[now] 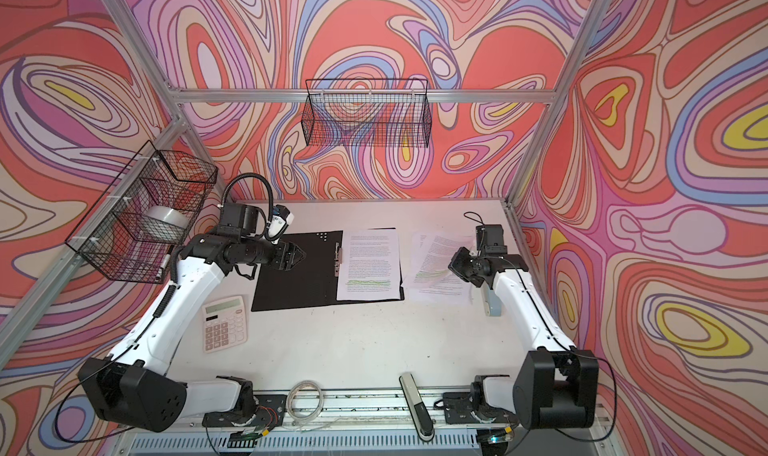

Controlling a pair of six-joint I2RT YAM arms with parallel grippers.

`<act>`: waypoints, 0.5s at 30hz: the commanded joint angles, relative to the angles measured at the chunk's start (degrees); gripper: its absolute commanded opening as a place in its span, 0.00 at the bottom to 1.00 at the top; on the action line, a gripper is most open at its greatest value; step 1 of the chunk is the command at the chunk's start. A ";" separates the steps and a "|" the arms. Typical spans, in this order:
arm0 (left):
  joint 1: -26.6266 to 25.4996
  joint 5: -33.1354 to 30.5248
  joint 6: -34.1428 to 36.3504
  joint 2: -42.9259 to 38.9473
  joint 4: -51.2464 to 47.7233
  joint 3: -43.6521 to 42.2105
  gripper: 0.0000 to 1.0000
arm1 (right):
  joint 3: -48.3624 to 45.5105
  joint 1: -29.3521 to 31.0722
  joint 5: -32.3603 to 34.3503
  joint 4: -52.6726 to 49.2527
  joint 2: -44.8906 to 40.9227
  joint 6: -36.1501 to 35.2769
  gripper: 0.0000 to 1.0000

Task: Put the files into the folder
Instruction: 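Pinch the edge of the remaining highlighted stack with the right gripper, then lift the sheets with the right gripper and carry them over the folder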

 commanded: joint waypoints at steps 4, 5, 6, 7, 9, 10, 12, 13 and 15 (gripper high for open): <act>0.37 -0.01 -0.65 -0.23 0.56 1.56 0.68 | 6.46 -0.07 -3.88 -3.74 2.46 -2.49 0.00; 0.44 -0.01 -0.73 -0.23 0.58 1.56 0.68 | 7.29 -0.01 -4.17 -4.02 2.67 -2.48 0.00; 0.42 0.06 -0.83 -0.16 0.58 1.56 0.68 | 7.71 0.07 -4.63 -4.07 2.91 -2.45 0.00; 0.45 0.13 -0.95 -0.14 0.62 1.56 0.68 | 8.14 0.20 -5.05 -4.11 3.05 -2.45 0.00; 0.42 0.24 -1.13 -0.16 0.58 1.61 0.68 | 8.78 0.62 -5.30 -4.16 3.22 -2.32 0.00; 0.43 0.25 -1.20 -0.14 0.70 1.65 0.68 | 9.34 0.73 -5.69 -4.16 3.38 -2.24 0.00; 0.42 0.34 -1.29 -0.14 0.76 1.73 0.68 | 10.90 1.12 -6.19 -4.33 3.71 -2.15 0.00; 0.44 0.29 -1.39 -0.09 0.80 1.82 0.68 | 12.15 1.41 -6.38 -4.48 3.98 -1.92 0.00; 0.44 0.37 -1.56 0.11 0.84 2.04 0.68 | 14.80 2.11 -6.55 -4.75 4.66 -1.57 0.00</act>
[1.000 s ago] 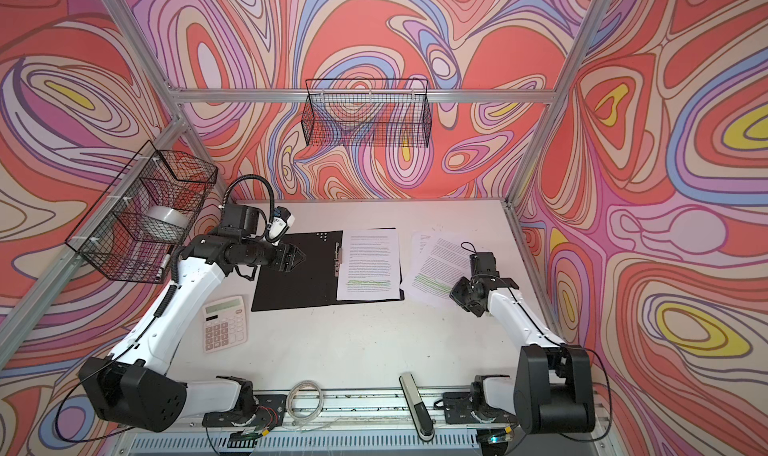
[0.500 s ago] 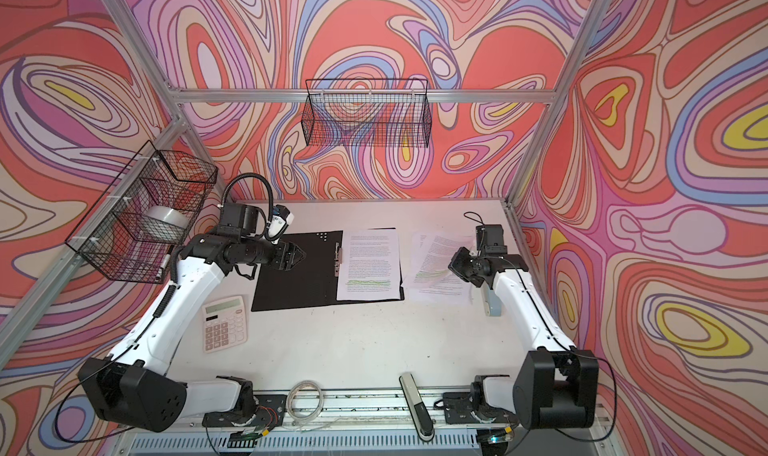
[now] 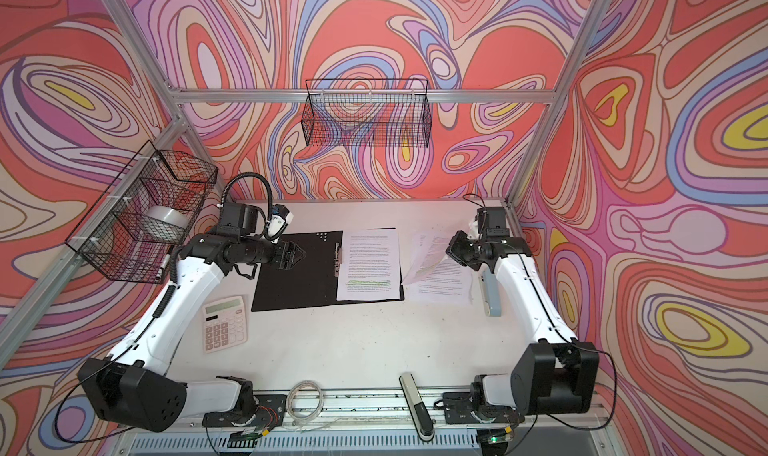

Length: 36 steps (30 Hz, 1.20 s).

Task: Put the files into the folder
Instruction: 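Lift the sheets with the right gripper and carry them over the folder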

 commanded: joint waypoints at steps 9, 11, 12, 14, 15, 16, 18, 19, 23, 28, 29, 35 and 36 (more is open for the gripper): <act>0.41 0.70 -1.67 0.19 1.00 1.80 0.68 | 16.92 7.05 -0.11 -2.94 7.32 0.04 0.00; 0.44 0.38 -1.66 0.02 1.10 1.63 0.68 | 19.32 8.77 0.42 -3.08 8.80 0.16 0.00; 0.37 0.32 -1.58 -0.07 1.15 1.58 0.68 | 20.44 9.52 0.51 -3.16 9.48 0.16 0.00; 0.42 0.09 -1.55 -0.16 1.24 1.49 0.68 | 23.23 11.20 0.86 -3.70 11.19 0.17 0.00; 0.44 -0.08 -1.57 -0.23 1.24 1.49 0.68 | 25.05 12.09 1.14 -4.14 12.10 0.17 0.00; 0.44 -0.11 -1.58 -0.24 1.24 1.58 0.68 | 26.79 12.93 1.35 -4.46 13.01 0.21 0.00; 0.40 -0.13 -1.66 -0.35 1.39 1.67 0.68 | 30.07 14.47 1.68 -4.96 14.80 0.15 0.00; 0.44 -0.13 -1.81 -0.43 1.41 1.67 0.68 | 32.07 15.19 1.72 -5.18 15.78 0.30 0.00; 0.44 -0.36 -2.04 -0.60 1.59 2.02 0.68 | 39.28 17.78 1.85 -6.36 19.61 0.39 0.00; 0.43 -0.96 -2.01 -0.82 1.74 2.11 0.68 | 45.84 20.64 1.44 -6.44 24.24 1.11 0.00; 0.44 -1.16 -1.93 -0.86 1.76 2.11 0.68 | 46.37 21.01 1.30 -6.27 24.69 1.19 0.00; 0.40 -1.27 -2.14 -1.12 2.05 1.59 0.68 | 44.14 23.35 1.30 -2.94 24.93 2.55 0.00; 0.44 -1.33 -2.10 -1.25 2.14 1.50 0.68 | 42.54 23.53 1.40 -2.17 24.46 2.87 0.00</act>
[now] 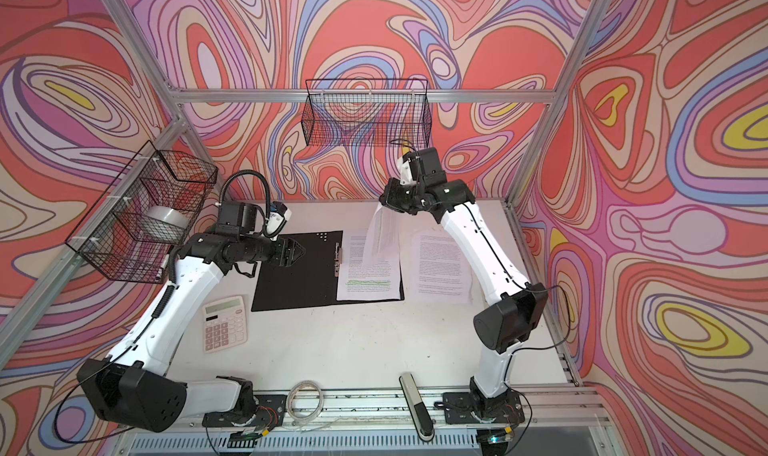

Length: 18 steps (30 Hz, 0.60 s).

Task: Put the files into the folder
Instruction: 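Lift the sheets with the right gripper and carry them over the folder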

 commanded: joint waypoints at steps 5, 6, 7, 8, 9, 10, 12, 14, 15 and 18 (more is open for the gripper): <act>0.46 -0.48 -0.51 -0.95 1.33 0.51 0.68 | -7.53 0.72 1.61 3.40 -3.95 1.23 0.00; 0.43 -0.24 -0.75 -0.77 1.33 0.44 0.68 | -7.79 0.69 1.69 3.31 -4.26 1.03 0.00; 0.45 0.11 -1.27 -0.71 1.45 0.23 0.68 | -7.47 0.67 1.87 2.85 -4.25 0.65 0.00; 0.44 0.60 -1.91 -0.66 1.78 -0.14 0.68 | -6.70 0.72 1.93 2.11 -3.96 0.24 0.00; 0.42 1.74 -2.87 -0.61 2.22 -0.95 0.68 | -5.26 0.64 2.10 1.09 -3.31 -0.20 0.00; 0.37 3.40 -3.89 -0.37 2.67 -1.91 0.69 | -3.86 0.69 2.10 0.16 -2.82 -0.41 0.00; 0.42 7.80 -7.14 0.57 3.32 -3.76 0.69 | -1.72 0.65 1.71 -0.61 -1.17 -0.66 0.00; 0.39 13.71 -10.91 1.43 5.19 -6.27 0.69 | -0.39 0.64 1.70 -1.01 -0.35 -0.80 0.00; 0.42 15.90 -13.33 1.62 7.19 -8.06 0.70 | 0.02 0.66 1.68 -1.17 0.00 -0.80 0.00; 0.33 18.64 -16.13 1.89 11.23 -10.71 0.73 | -0.16 0.72 1.56 -1.63 0.48 -0.77 0.00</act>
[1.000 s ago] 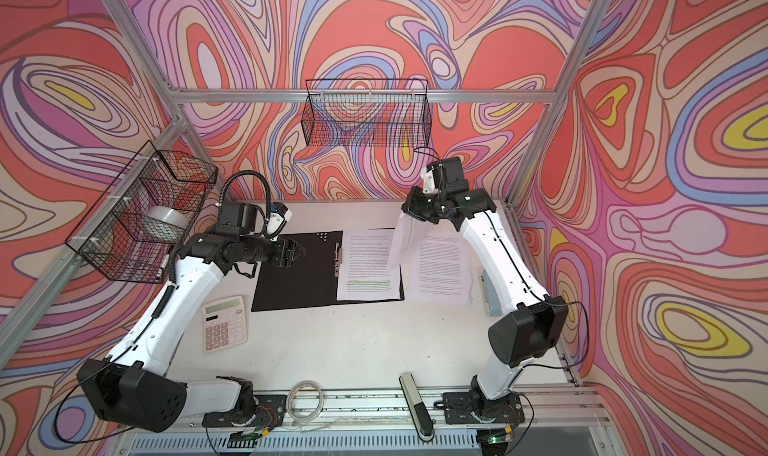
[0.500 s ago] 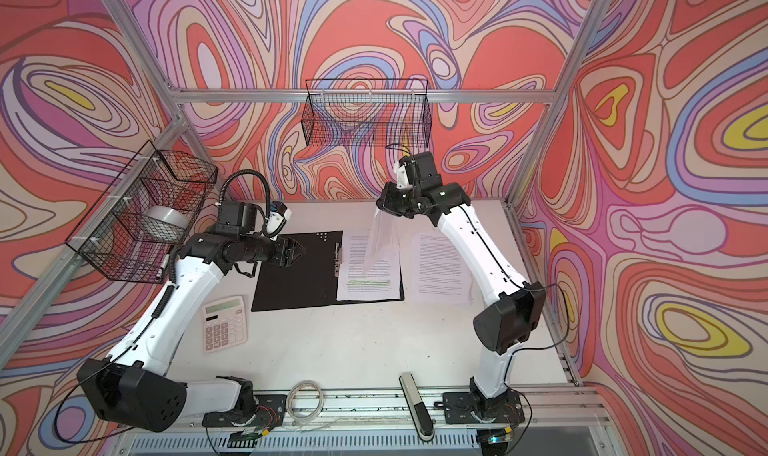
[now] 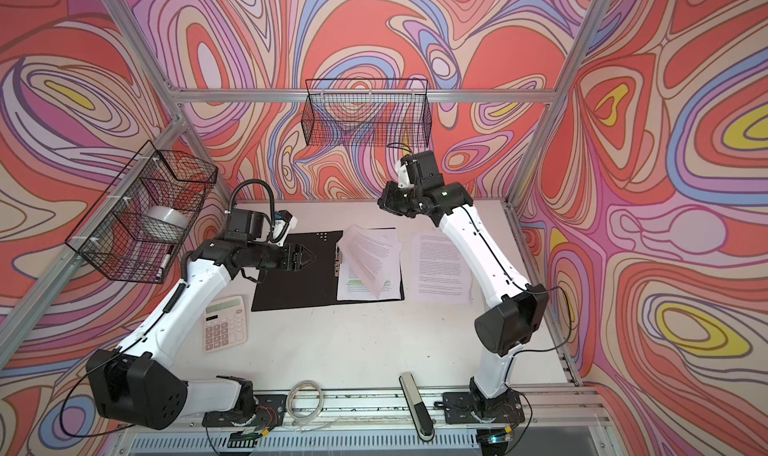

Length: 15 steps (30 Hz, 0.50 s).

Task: Put the files into the folder
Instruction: 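Lift the sheets with the right gripper and carry them over the folder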

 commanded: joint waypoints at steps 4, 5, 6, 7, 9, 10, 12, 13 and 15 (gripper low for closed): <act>0.27 1.15 -4.50 1.42 4.94 -1.16 0.74 | -4.50 0.04 2.17 -1.78 1.00 -0.78 0.00; 0.31 -0.08 -3.81 2.11 3.88 -0.60 0.74 | -5.98 0.01 2.50 -1.98 1.06 -0.80 0.00; 0.29 -1.18 -3.32 2.64 3.10 -0.14 0.74 | -7.86 0.10 2.88 -1.80 1.08 -0.39 0.05; 0.27 -1.89 -2.96 2.89 2.93 -0.10 0.74 | -9.78 0.02 2.88 -1.16 1.02 0.09 0.08; 0.33 -3.13 -1.96 2.91 4.04 -1.16 0.74 | -14.37 0.05 2.16 1.11 0.54 1.24 0.15; 0.27 -4.08 -2.14 2.99 4.68 -1.79 0.74 | -16.47 0.10 2.04 2.32 0.11 1.99 0.17; 0.27 -7.28 -3.27 4.24 4.29 -2.17 0.74 | -22.05 0.11 1.04 6.53 -1.10 4.06 0.23; 0.31 -8.43 -3.67 5.35 3.51 -1.79 0.74 | -24.38 0.06 0.32 8.30 -1.08 4.92 0.25; 0.27 -9.40 -3.62 8.48 1.60 -0.52 0.74 | -28.51 0.03 -1.80 11.77 -3.05 6.62 0.26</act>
